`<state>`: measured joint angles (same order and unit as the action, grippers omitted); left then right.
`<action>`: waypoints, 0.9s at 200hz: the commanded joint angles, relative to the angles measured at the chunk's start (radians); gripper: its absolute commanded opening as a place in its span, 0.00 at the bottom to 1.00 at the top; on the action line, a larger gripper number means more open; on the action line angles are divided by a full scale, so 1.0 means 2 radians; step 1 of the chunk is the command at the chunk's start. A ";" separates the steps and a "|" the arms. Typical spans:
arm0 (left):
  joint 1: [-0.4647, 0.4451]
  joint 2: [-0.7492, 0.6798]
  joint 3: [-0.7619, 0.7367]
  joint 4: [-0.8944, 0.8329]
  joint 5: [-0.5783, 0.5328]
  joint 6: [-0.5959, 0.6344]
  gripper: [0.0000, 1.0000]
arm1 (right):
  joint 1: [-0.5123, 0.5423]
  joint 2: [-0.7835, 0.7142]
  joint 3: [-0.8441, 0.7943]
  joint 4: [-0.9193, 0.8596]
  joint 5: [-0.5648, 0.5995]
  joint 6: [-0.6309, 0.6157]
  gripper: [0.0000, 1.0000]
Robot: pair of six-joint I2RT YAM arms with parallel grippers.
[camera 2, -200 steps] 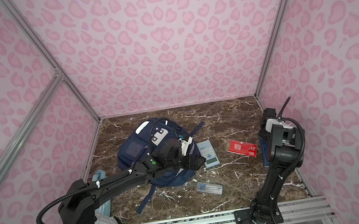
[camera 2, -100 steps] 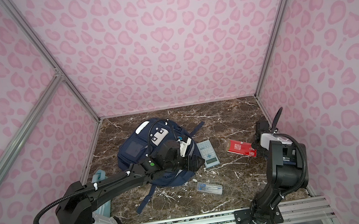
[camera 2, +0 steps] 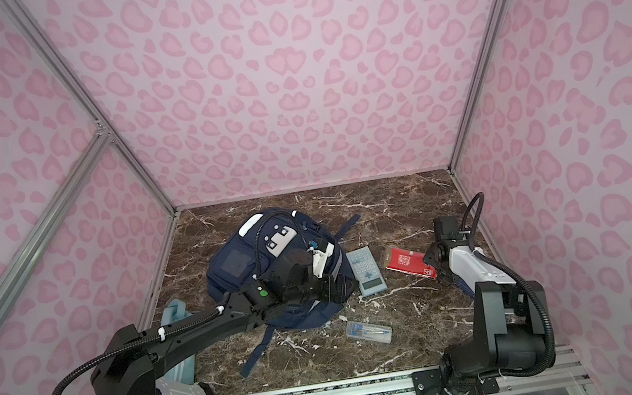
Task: Pack the student bag
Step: 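Grasp the edge of the blue book near the wall with the right gripper, then drag the held blue book away from the wall with the right gripper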
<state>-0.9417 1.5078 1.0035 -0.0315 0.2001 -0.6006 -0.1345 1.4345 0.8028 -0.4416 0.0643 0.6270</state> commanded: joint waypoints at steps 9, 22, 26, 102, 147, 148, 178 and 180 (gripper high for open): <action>0.000 0.000 0.006 0.012 -0.002 -0.003 0.99 | -0.026 0.021 0.048 -0.030 0.024 -0.028 0.76; -0.001 0.000 0.005 0.016 -0.002 -0.007 0.99 | -0.048 0.047 0.074 -0.033 0.053 -0.034 0.85; -0.002 0.000 0.003 0.018 -0.003 -0.009 0.99 | -0.055 0.058 0.081 -0.033 0.059 -0.038 0.88; -0.010 0.012 0.013 0.009 -0.009 -0.008 0.98 | -0.133 0.187 0.154 -0.019 0.031 -0.052 0.88; -0.010 0.023 0.027 0.004 -0.004 -0.005 0.98 | -0.174 0.181 0.143 -0.010 -0.010 -0.034 0.85; -0.010 0.023 0.028 0.004 -0.004 -0.005 0.98 | -0.174 0.182 0.143 -0.010 -0.010 -0.035 0.85; -0.011 0.025 0.028 0.006 -0.001 -0.006 0.98 | -0.175 0.195 0.143 -0.015 -0.004 -0.035 0.84; -0.011 0.025 0.027 0.006 -0.001 -0.006 0.98 | -0.175 0.196 0.143 -0.015 -0.007 -0.034 0.84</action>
<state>-0.9623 1.5543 1.0489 -0.0311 0.1875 -0.6189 -0.4835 1.8027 1.0958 -0.4622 0.0856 0.5453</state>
